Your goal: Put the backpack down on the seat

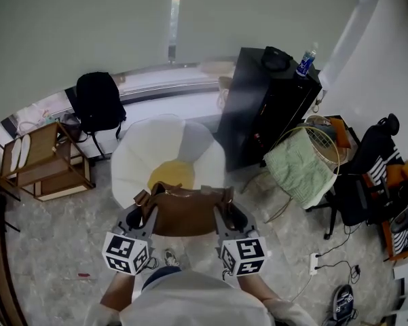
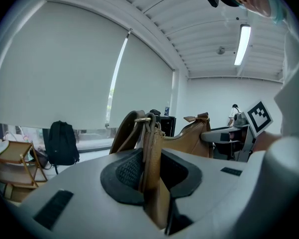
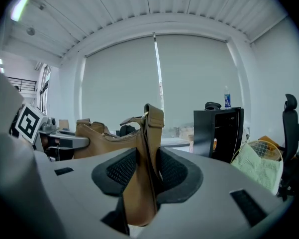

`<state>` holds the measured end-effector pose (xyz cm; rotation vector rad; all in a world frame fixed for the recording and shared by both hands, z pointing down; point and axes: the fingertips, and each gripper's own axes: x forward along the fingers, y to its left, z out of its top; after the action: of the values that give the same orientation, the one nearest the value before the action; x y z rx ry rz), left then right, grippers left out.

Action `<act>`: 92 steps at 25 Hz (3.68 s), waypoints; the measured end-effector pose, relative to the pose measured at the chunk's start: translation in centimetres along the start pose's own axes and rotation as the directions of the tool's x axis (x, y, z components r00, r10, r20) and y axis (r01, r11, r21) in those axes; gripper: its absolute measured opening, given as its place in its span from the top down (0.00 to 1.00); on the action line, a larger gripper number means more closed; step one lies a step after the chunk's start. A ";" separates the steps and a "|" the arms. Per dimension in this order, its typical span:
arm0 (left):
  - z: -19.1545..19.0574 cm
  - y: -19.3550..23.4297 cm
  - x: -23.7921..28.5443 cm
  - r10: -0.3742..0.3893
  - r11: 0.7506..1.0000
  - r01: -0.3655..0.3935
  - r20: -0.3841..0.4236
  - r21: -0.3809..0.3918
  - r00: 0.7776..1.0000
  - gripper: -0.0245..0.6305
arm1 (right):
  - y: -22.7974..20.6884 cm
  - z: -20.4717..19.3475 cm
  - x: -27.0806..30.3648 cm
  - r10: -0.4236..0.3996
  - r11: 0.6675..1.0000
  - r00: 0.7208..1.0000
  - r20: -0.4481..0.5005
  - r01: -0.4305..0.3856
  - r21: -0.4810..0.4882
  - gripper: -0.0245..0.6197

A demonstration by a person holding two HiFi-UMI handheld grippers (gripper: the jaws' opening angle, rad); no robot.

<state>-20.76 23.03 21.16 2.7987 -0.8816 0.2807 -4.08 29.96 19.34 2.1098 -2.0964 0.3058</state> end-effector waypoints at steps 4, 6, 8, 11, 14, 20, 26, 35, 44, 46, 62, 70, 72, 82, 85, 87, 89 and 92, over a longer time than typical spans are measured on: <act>1.0 2.8 1.5 -0.016 1.000 0.016 0.001 0.010 1.000 0.82 | 0.5 0.8 2.9 -0.022 1.000 1.000 0.001 0.022 0.011 0.72; 1.5 3.9 2.3 -0.019 1.000 0.019 -0.001 0.016 1.000 0.82 | 0.5 1.1 4.2 -0.028 0.999 1.000 -0.002 0.028 0.021 0.72; 1.7 4.7 2.8 -0.024 1.000 0.025 -0.005 0.017 1.000 0.82 | 0.6 1.2 5.1 -0.033 0.999 0.999 -0.006 0.033 0.035 0.72; 1.8 6.0 3.3 -0.026 1.000 0.026 -0.011 0.013 1.000 0.82 | 1.0 1.2 6.5 -0.031 0.998 0.999 -0.013 0.031 0.046 0.72; 2.0 7.0 4.1 -0.017 1.000 0.018 -0.016 0.006 1.000 0.82 | 1.0 1.1 7.6 -0.023 0.998 0.999 -0.025 0.025 0.054 0.72; 2.2 7.7 6.5 0.000 1.000 0.000 -0.027 -0.012 1.000 0.82 | -0.7 1.3 10.1 0.005 0.998 0.999 -0.038 -0.002 0.062 0.72; 3.0 7.0 9.2 0.048 0.999 -0.048 -0.020 -0.025 0.999 0.82 | -3.7 2.2 12.0 0.062 0.997 0.997 -0.034 -0.060 0.052 0.72; 4.3 6.2 13.5 0.154 0.987 -0.154 -0.007 -0.055 0.988 0.82 | -8.2 3.6 15.6 0.184 0.983 0.982 -0.034 -0.183 0.031 0.72; 3.7 8.9 15.0 0.166 0.982 -0.167 -0.023 -0.092 0.986 0.82 | -7.9 3.6 19.3 0.209 0.978 0.976 -0.060 -0.208 0.026 0.72; 3.9 10.4 15.4 0.149 0.984 -0.151 -0.025 -0.091 0.989 0.82 | -7.2 4.0 20.5 0.196 0.980 0.979 -0.061 -0.195 0.027 0.72; 7.4 22.1 16.7 0.005 1.000 -0.005 -0.016 0.002 1.000 0.82 | -0.9 6.2 27.8 0.063 0.993 0.998 -0.028 -0.060 0.105 0.72; 6.6 23.2 19.4 0.012 0.999 -0.014 -0.049 -0.033 0.999 0.82 | -2.3 5.7 30.8 0.102 0.989 0.991 -0.081 -0.093 0.113 0.72; 6.6 23.3 20.3 0.033 0.999 -0.035 -0.049 -0.039 0.998 0.82 | -3.1 5.7 31.7 0.129 0.987 0.988 -0.090 -0.119 0.110 0.72; 6.2 24.0 27.3 0.107 0.987 -0.114 -0.069 -0.109 0.992 0.82 | -9.0 5.8 38.1 0.211 0.975 0.968 -0.138 -0.198 0.102 0.72; 4.8 24.4 30.0 0.110 0.984 -0.121 -0.088 -0.129 0.990 0.82 | -11.2 4.5 40.1 0.215 0.974 0.964 -0.157 -0.200 0.105 0.72; 3.8 25.1 31.7 0.112 0.983 -0.124 -0.098 -0.135 0.989 0.82 | -12.0 3.4 41.7 0.214 0.974 0.963 -0.163 -0.198 0.107 0.72; 2.8 26.1 33.1 0.117 0.982 -0.130 -0.103 -0.134 0.988 0.82 | -12.6 2.2 43.3 0.212 0.975 0.963 -0.166 -0.196 0.108 0.72; 0.8 27.3 35.1 0.126 0.981 -0.140 -0.111 -0.130 0.986 0.82 | -13.3 0.0 45.4 0.214 0.974 0.960 -0.179 -0.197 0.112 0.72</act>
<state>-8.28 -18.16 32.16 2.5793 -1.0255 0.3647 9.32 -13.89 31.19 1.8259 -2.2267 0.6160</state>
